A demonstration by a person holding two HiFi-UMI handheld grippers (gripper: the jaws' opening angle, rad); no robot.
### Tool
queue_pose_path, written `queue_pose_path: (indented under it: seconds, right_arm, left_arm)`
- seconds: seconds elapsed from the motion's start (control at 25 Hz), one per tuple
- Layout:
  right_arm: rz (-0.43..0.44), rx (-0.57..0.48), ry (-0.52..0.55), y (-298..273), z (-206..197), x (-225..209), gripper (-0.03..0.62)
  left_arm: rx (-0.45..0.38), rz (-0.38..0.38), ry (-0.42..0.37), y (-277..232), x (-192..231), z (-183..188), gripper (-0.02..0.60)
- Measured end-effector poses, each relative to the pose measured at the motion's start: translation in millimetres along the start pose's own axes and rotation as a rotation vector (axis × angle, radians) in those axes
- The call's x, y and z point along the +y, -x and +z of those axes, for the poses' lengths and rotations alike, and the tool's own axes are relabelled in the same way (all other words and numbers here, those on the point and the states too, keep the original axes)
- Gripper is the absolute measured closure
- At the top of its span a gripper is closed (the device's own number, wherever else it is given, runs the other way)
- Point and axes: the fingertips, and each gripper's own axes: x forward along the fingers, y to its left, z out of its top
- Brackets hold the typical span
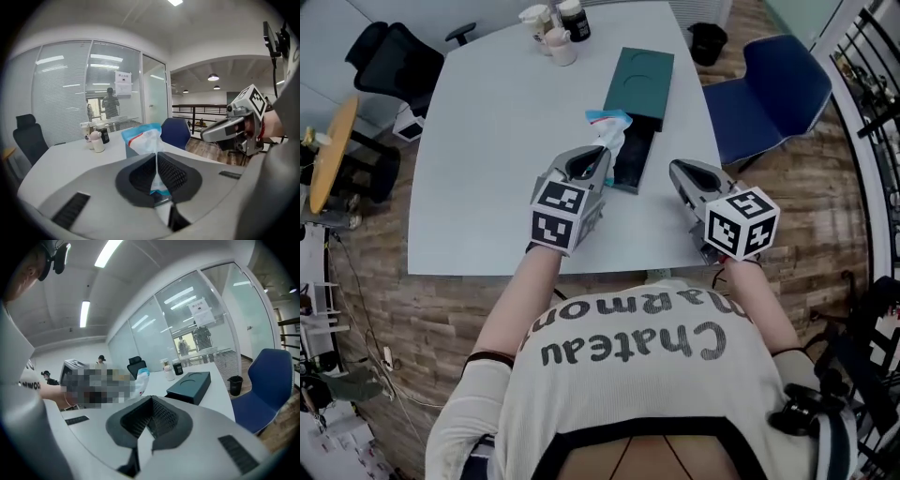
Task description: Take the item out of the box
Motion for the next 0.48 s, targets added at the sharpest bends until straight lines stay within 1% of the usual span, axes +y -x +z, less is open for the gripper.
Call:
queue_pose_path:
  seconds: [0.08, 0.2, 0.36, 0.48]
  right_arm:
    - [0.005, 0.019, 0.0, 0.3, -2.1, 17.1, 0.594]
    - [0.017, 0.027, 0.026, -3.9, 3.5, 38.8, 0.594]
    - [0.05, 0.032, 0.075, -6.3, 7.1, 78.4, 0.594]
    - [0.075, 0.026, 0.101, -8.7, 8.2, 104.2, 0.594]
  left_arm:
    - [-0.02, -0.022, 0.03, 17.1, -0.9, -1.3, 0.566]
    - [-0.097, -0.056, 0.055, 38.7, 1.8, 10.0, 0.566]
    - [-0.176, -0.081, 0.055, 71.4, 0.6, 21.1, 0.566]
    - [-0.197, -0.093, 0.045, 91.1, -2.6, 22.0, 0.568]
